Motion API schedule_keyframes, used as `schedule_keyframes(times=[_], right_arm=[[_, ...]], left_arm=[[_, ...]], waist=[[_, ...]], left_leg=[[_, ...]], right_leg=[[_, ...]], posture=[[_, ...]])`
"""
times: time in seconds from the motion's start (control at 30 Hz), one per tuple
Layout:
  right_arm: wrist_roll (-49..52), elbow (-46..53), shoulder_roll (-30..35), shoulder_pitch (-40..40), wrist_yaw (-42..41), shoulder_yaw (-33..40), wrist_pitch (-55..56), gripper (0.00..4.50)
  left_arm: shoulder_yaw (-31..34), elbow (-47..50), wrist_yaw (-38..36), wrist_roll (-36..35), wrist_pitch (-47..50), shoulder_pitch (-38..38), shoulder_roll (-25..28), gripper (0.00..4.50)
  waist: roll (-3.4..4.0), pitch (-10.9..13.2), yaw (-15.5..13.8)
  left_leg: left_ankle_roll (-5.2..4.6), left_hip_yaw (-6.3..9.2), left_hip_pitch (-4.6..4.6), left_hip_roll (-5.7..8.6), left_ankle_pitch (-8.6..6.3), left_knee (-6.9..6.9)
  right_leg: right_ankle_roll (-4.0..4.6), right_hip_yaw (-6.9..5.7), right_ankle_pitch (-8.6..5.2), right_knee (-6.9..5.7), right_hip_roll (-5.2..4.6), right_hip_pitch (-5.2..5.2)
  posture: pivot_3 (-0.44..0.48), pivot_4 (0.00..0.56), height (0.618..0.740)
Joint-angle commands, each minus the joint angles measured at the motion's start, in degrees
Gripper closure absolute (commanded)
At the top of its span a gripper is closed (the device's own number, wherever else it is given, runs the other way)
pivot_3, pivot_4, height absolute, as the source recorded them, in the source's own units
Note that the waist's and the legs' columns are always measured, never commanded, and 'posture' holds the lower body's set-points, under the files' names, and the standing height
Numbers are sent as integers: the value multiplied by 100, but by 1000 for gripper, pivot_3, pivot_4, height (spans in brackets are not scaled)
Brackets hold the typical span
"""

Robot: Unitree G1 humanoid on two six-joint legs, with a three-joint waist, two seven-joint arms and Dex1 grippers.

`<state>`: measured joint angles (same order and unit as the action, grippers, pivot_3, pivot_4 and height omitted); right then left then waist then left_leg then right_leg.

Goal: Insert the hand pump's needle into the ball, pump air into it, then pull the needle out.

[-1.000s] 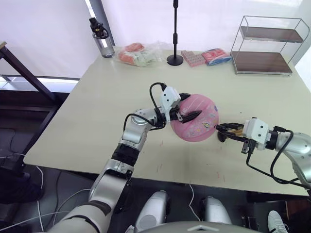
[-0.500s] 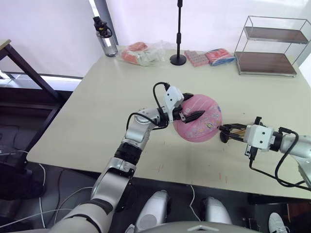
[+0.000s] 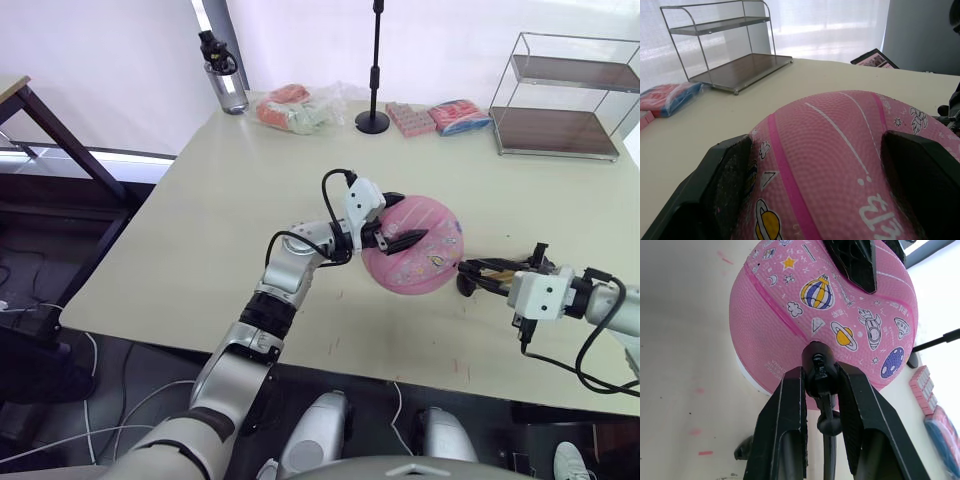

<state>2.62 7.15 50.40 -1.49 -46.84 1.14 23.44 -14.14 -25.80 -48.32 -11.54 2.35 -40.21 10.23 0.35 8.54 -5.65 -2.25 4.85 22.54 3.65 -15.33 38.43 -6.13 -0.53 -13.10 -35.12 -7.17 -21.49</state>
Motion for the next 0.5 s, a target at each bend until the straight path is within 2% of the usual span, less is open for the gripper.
schedule_keyframes(times=[0.03,0.5], right_arm=[[169,-63,324,182,134,1040,150,4173],[805,140,285,508,84,1258,-557,4173]], left_arm=[[-54,-1715,396,631,518,620,440,0],[-71,-1787,402,623,470,606,448,0]], waist=[[1,-3,0],[11,-24,-10]], left_leg=[[3,0,1,0,2,0],[-18,32,1,16,-4,0]], right_leg=[[0,0,0,2,0,0],[-7,0,-3,22,1,27]], posture=[[0,150,731],[0,150,731]])
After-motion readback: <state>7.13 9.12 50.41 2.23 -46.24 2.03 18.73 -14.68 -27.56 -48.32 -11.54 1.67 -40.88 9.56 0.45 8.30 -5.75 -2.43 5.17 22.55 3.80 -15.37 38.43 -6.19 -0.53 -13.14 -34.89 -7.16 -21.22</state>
